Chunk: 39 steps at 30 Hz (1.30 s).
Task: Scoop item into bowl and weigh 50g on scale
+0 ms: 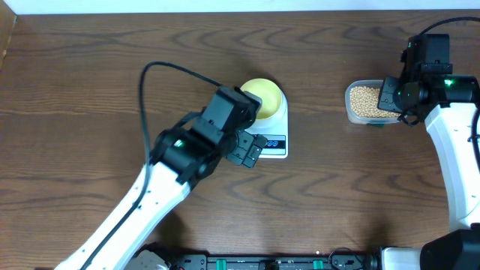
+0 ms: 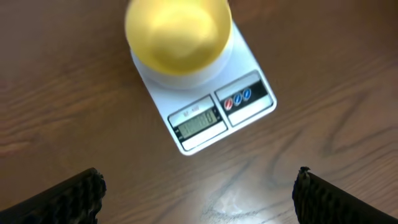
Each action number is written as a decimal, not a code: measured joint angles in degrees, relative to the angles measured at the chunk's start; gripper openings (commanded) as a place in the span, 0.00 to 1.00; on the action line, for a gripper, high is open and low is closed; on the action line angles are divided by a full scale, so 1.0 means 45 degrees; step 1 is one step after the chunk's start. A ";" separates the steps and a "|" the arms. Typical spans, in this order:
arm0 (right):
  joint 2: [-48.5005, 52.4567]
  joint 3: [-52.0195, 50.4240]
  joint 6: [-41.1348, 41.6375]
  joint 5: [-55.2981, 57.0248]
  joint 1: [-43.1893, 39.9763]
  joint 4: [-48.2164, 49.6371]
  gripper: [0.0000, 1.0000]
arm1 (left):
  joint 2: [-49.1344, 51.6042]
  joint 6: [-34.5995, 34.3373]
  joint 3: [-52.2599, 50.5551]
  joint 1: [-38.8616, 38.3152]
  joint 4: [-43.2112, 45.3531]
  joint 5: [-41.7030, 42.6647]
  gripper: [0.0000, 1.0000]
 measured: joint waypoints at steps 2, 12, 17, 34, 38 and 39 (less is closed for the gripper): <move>0.0000 0.0000 0.0000 0.0000 0.0000 0.0000 0.01 | -0.0525 -0.0068 0.0000 0.0000 0.0073 -0.0044 0.99; 0.0000 0.0000 0.0000 0.0146 0.0000 0.0034 0.01 | -0.1574 -0.0078 0.0000 0.0000 0.0068 -0.0185 0.99; 0.0000 0.0000 0.0136 0.0651 0.0000 -0.0194 0.01 | -0.1549 -0.0078 0.0000 0.0000 0.0039 -0.0185 0.99; 0.2511 0.0000 0.0238 0.1394 0.0000 0.0869 0.01 | -0.1530 -0.0078 0.0000 0.0000 -0.0097 -0.0185 0.99; 0.2953 0.0000 0.0238 0.1258 0.0000 0.0908 0.01 | -0.1530 -0.0078 0.0000 0.0000 -0.0102 -0.0185 0.99; 0.3002 0.0000 0.0238 0.1161 0.0000 0.0913 0.01 | -0.1530 -0.0078 0.0000 0.0000 -0.0097 -0.0185 0.99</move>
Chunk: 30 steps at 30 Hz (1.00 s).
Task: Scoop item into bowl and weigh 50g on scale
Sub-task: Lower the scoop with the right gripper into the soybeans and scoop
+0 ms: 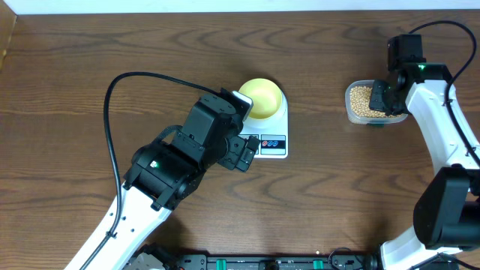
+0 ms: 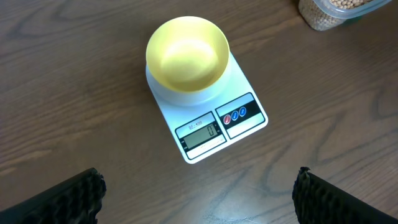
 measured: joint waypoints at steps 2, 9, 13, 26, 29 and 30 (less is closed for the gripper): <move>0.0039 0.0000 0.0000 -0.0219 0.0000 -0.0005 0.01 | 0.0000 0.0000 0.0000 0.0000 -0.0005 0.0000 0.99; 0.0087 0.0000 0.0010 -0.1423 -0.0015 -0.0398 0.01 | 0.0000 0.0000 0.0000 0.0000 -0.0005 0.0000 0.99; 0.0087 0.0000 0.0044 -0.2244 -0.0185 -0.0787 0.01 | 0.0000 0.0000 0.0000 0.0000 -0.0024 0.0000 0.99; 0.0087 0.0000 -0.0160 -0.5513 -0.2302 -0.1093 0.01 | 0.0000 0.0000 0.0000 0.0000 -0.0039 0.0000 0.99; 0.0102 0.0000 -0.0355 -0.6232 -0.2764 -0.1122 0.01 | 0.0000 0.0000 0.0000 0.0000 -0.0039 0.0000 0.99; 0.0126 0.0000 -0.0413 -0.6450 -0.2875 -0.1122 0.01 | 0.0000 0.0000 0.0000 0.0000 -0.0039 0.0000 0.99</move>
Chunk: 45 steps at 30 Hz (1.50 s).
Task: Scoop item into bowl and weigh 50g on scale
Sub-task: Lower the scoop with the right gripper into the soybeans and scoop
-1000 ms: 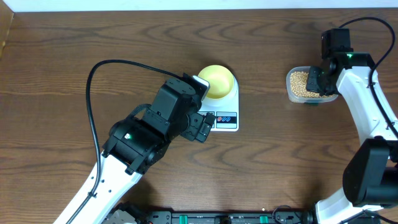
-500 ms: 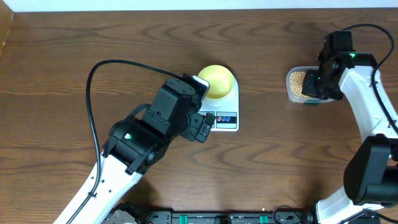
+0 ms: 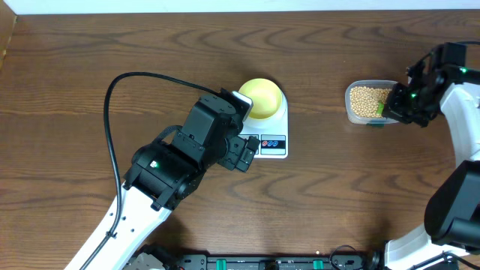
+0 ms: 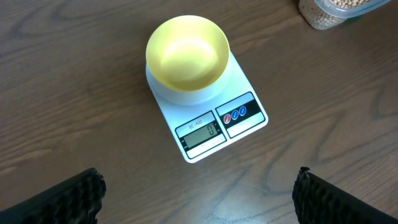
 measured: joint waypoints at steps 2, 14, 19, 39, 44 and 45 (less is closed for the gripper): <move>0.0112 0.0000 -0.0180 -0.0486 -0.0209 0.0000 0.01 | 0.0000 0.0005 0.0000 0.0000 0.0000 0.0000 0.99; 0.0996 0.0015 -0.1336 -0.2710 -0.0704 -0.0170 0.01 | 0.0000 0.0000 0.0000 0.0000 0.0000 0.0000 0.99; 0.1064 0.0015 -0.1491 -0.3002 -0.0933 -0.0209 0.01 | 0.0000 0.0000 0.0000 0.0000 0.0000 0.0000 0.99; 0.1243 0.0015 -0.3293 -0.5620 -0.2754 -0.0976 0.01 | 0.0000 0.0000 0.0000 0.0000 0.0000 0.0000 0.99; 0.1243 0.0015 -0.3517 -0.6193 -0.3147 -0.0957 0.01 | 0.0000 0.0000 0.0000 0.0000 0.0000 0.0000 0.99; 0.1243 0.0015 -0.3531 -0.6305 -0.3230 -0.0952 0.01 | 0.0000 0.0000 0.0000 0.0000 0.0000 0.0000 0.99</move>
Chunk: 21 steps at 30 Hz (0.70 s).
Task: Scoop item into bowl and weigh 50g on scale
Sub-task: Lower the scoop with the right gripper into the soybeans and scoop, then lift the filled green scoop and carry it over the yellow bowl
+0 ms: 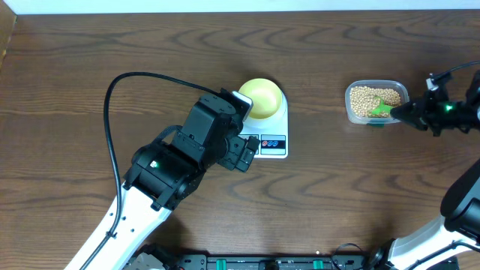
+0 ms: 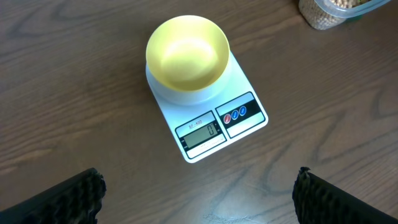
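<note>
An empty yellow bowl (image 1: 263, 97) (image 2: 187, 53) stands on the white scale (image 1: 274, 144) (image 2: 227, 124). To its right is a clear tub of tan beans (image 1: 364, 100), which shows at the top right corner of the left wrist view (image 2: 326, 12). A green scoop (image 1: 384, 109) rests on the beans at the tub's right side. My right gripper (image 1: 405, 112) reaches in from the right, shut on the scoop's handle. My left gripper (image 1: 244, 150) (image 2: 199, 199) hangs open over the table just in front of the scale, holding nothing.
A bit of green (image 1: 375, 124) pokes out under the tub's front edge. The left arm's black cable (image 1: 120, 97) loops over the left half of the brown wooden table (image 1: 75, 60). My right arm comes in from the right edge.
My right arm has swung out to the right, and its gripper now lies at the tub's right rim with the green scoop showing on the beans. The left arm, bowl and scale have not moved.
At first my left gripper hung low over the scale and my right gripper stood over the tub. Then the left gripper stood back and higher, open, with bowl and scale in full view, and stayed. The right gripper moved from above the tub to its right side.
</note>
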Each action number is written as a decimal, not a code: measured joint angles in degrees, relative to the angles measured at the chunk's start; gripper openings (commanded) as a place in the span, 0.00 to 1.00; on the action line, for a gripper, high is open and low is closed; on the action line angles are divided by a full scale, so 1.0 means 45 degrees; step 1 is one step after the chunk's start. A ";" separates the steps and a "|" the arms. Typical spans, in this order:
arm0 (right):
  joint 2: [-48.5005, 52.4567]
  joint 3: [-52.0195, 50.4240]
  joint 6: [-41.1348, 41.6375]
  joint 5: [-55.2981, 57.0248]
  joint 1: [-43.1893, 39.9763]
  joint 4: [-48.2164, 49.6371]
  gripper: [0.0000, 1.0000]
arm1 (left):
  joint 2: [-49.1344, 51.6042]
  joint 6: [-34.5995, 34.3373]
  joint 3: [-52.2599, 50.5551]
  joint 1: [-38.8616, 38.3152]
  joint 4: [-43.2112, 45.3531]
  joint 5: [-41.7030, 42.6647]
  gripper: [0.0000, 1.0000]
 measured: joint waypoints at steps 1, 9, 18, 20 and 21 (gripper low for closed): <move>0.0000 0.0000 -0.0039 -0.0117 -0.0078 0.0000 0.01 | 0.0000 0.0000 0.0000 0.0000 0.0000 0.0000 0.99; 0.0000 0.0000 -0.0189 -0.1598 -0.0515 0.0010 0.01 | 0.0000 0.0005 0.0000 0.0000 0.0000 0.0000 0.99; 0.0000 0.0000 -0.0219 -0.3313 -0.0665 -0.0121 0.01 | 0.0000 0.0000 0.0000 0.0000 0.0000 0.0000 0.99; 0.0000 0.0000 -0.0219 -0.3589 -0.0665 -0.0175 0.01 | 0.0000 0.0000 0.0000 0.0000 0.0000 0.0000 0.99; 0.0000 0.0000 -0.0219 -0.3750 -0.0665 -0.0194 0.01 | 0.0000 0.0000 0.0000 0.0000 0.0000 0.0000 0.98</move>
